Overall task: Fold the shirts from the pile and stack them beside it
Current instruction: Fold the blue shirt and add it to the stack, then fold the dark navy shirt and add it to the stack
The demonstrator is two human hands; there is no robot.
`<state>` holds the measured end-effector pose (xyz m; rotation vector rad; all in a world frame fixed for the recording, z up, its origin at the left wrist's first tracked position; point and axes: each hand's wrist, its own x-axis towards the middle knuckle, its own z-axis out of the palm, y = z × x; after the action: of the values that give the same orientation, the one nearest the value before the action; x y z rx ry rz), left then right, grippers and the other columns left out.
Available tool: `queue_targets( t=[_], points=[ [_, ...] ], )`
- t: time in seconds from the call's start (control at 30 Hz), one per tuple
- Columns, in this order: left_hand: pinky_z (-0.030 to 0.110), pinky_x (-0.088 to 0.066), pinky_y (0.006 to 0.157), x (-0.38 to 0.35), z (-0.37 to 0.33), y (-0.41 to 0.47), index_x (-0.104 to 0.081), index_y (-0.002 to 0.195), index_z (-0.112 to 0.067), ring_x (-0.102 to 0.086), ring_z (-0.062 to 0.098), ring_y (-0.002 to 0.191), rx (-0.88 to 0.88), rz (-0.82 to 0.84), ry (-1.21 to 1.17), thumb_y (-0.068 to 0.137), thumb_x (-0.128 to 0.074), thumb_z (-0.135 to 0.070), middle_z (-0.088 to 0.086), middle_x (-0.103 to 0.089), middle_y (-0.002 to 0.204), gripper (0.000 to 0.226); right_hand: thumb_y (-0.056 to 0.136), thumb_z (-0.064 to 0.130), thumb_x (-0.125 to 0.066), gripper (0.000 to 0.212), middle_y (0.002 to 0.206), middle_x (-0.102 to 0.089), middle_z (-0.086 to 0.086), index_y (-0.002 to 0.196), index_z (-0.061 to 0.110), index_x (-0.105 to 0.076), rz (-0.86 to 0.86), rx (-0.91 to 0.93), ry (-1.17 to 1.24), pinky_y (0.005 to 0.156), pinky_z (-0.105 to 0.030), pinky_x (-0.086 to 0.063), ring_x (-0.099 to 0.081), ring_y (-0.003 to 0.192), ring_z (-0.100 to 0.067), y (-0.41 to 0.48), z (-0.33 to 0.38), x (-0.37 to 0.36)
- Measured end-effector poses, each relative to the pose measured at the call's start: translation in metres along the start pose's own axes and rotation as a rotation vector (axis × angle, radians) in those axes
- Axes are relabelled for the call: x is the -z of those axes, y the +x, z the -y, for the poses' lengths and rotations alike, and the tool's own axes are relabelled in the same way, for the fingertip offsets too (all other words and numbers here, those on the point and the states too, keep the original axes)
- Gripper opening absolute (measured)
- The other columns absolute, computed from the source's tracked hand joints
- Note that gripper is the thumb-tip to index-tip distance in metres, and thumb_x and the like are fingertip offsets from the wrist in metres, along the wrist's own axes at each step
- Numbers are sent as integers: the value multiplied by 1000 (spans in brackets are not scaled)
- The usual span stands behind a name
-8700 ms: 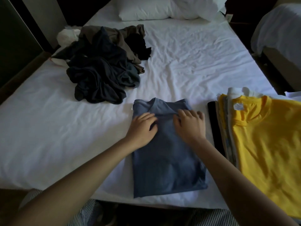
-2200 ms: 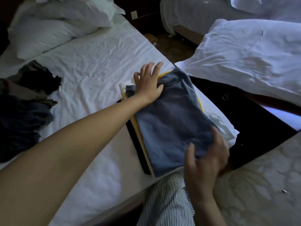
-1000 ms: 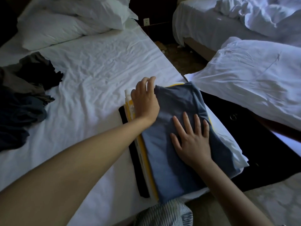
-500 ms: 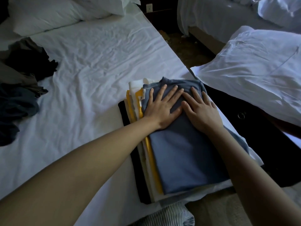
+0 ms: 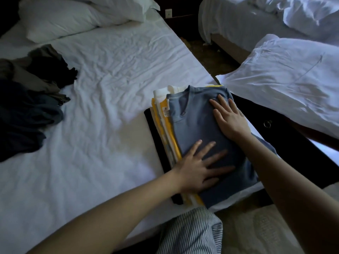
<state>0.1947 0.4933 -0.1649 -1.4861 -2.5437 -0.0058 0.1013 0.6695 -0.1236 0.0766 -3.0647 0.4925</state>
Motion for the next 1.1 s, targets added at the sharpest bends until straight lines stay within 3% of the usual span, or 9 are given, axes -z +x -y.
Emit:
queue_targets(
  t=[0.17, 0.27, 0.33, 0.47, 0.57, 0.67, 0.83, 1.0, 1.1],
  points=[
    [65, -17, 107, 22, 42, -14, -43, 139, -39, -31, 36, 139, -313, 147, 46, 95, -28, -46, -2, -40, 149, 48, 99, 42, -19, 50, 158, -16, 5, 146, 29, -31, -133, -12, -176, 113, -53, 5, -5, 147, -23, -20, 19, 8],
    [62, -7, 112, 30, 78, -30, -20, 145, -42, -16, 30, 145, -6, 265, 53, 95, -17, -54, -6, -20, 157, 52, 91, 37, -28, 52, 142, -48, -8, 126, 13, -59, -317, 156, -182, 110, -57, -12, -37, 135, -36, -53, 34, 4],
    [56, 4, 114, 28, 93, -47, 3, 146, -44, 2, 21, 148, 258, 340, 16, 95, -8, -59, -9, 3, 160, 54, 97, 39, -26, 50, 136, -54, -9, 124, 15, -61, -254, 277, -214, 107, -52, -18, -45, 128, -37, -89, 42, -17],
    [52, 13, 112, 25, 89, -77, 21, 137, -46, 13, 21, 146, 511, 383, -160, 101, -19, -49, -13, 13, 158, 53, 99, 54, -9, 60, 148, -37, -5, 144, 23, -33, -27, 383, -276, 112, -49, -3, -16, 140, -32, -150, 54, -52],
    [44, 13, 114, 25, 85, -95, 16, 143, -43, 11, 19, 146, 588, 400, -244, 102, -21, -44, -5, 8, 160, 56, 97, 58, -9, 63, 149, -34, -13, 143, 26, -37, 125, 532, -224, 111, -47, -1, -15, 142, -38, -151, 78, -49],
    [39, 6, 115, 30, 95, -121, 9, 148, -39, 8, 16, 147, 651, 390, -252, 103, -21, -43, -4, 6, 160, 54, 94, 60, -2, 70, 148, -39, -1, 140, 28, -43, 183, 629, -181, 113, -44, 1, -26, 140, -33, -138, 114, -47],
    [33, -3, 114, 51, 125, -183, -1, 150, -39, -2, 13, 146, 839, 272, -277, 102, -22, -44, -6, -3, 160, 52, 73, 64, 9, 87, 158, -13, 9, 149, 32, -17, 243, 497, 6, 113, -33, 14, -1, 147, -16, -113, 184, -53],
    [34, -8, 112, 71, 152, -254, -20, 149, -36, -8, 14, 145, 1062, 205, -283, 102, -31, -31, -6, -11, 159, 48, 98, 52, -23, 55, 158, -12, 10, 149, 35, -14, 360, 488, 140, 115, -33, 10, -1, 146, -13, -94, 255, -84],
    [37, -15, 111, 71, 163, -294, -21, 149, -33, -11, 16, 144, 1213, 171, -248, 100, -36, -30, -4, -11, 159, 51, 100, 47, -26, 52, 158, -8, 11, 149, 37, -11, 399, 503, 200, 116, -33, 10, 3, 146, -12, -88, 294, -106]
  ],
)
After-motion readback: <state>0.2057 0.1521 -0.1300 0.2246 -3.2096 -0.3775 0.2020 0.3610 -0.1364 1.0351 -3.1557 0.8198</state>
